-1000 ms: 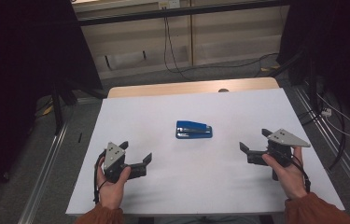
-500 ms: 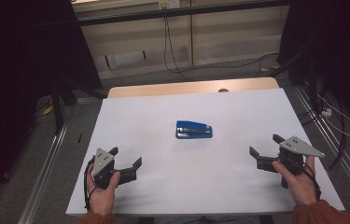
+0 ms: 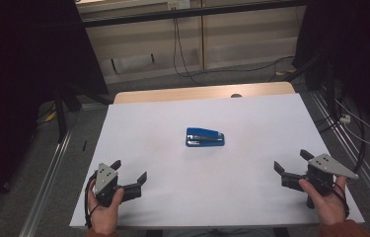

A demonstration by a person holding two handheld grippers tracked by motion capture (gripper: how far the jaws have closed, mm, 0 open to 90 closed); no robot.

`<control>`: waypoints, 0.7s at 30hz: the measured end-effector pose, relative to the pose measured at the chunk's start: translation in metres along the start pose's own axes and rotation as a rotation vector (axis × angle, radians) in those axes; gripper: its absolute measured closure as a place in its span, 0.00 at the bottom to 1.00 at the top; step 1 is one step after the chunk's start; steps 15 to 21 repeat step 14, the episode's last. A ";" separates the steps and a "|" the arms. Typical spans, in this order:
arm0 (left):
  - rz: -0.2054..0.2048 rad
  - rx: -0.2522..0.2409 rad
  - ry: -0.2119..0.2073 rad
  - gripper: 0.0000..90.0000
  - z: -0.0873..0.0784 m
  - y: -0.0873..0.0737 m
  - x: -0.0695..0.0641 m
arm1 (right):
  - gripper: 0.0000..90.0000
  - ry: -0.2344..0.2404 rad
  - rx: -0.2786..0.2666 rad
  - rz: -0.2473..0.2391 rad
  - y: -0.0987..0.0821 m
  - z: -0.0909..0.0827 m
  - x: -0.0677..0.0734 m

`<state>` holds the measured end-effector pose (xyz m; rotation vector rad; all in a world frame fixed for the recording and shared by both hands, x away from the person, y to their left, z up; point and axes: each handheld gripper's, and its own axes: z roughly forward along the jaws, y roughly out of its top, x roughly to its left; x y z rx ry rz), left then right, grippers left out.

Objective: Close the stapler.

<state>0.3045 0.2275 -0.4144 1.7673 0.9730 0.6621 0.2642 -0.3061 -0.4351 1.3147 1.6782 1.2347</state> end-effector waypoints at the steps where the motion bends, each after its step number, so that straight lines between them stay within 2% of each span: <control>1: -0.008 0.008 -0.003 0.03 0.001 0.000 0.001 | 0.04 -0.004 0.000 -0.004 -0.001 0.000 0.000; 7: -0.051 0.010 -0.006 0.03 0.003 0.000 0.005 | 0.04 0.013 -0.001 -0.010 -0.001 0.005 0.003; 11: -0.050 0.028 -0.017 0.03 0.006 -0.001 0.004 | 0.03 0.014 -0.007 -0.011 -0.001 0.006 0.002; 13: -0.038 0.028 -0.008 0.03 0.005 -0.001 0.004 | 0.03 0.021 -0.006 -0.010 -0.001 0.006 0.002; 21: -0.038 0.027 -0.009 0.03 0.005 -0.001 0.004 | 0.03 0.026 -0.005 -0.014 -0.001 0.006 0.003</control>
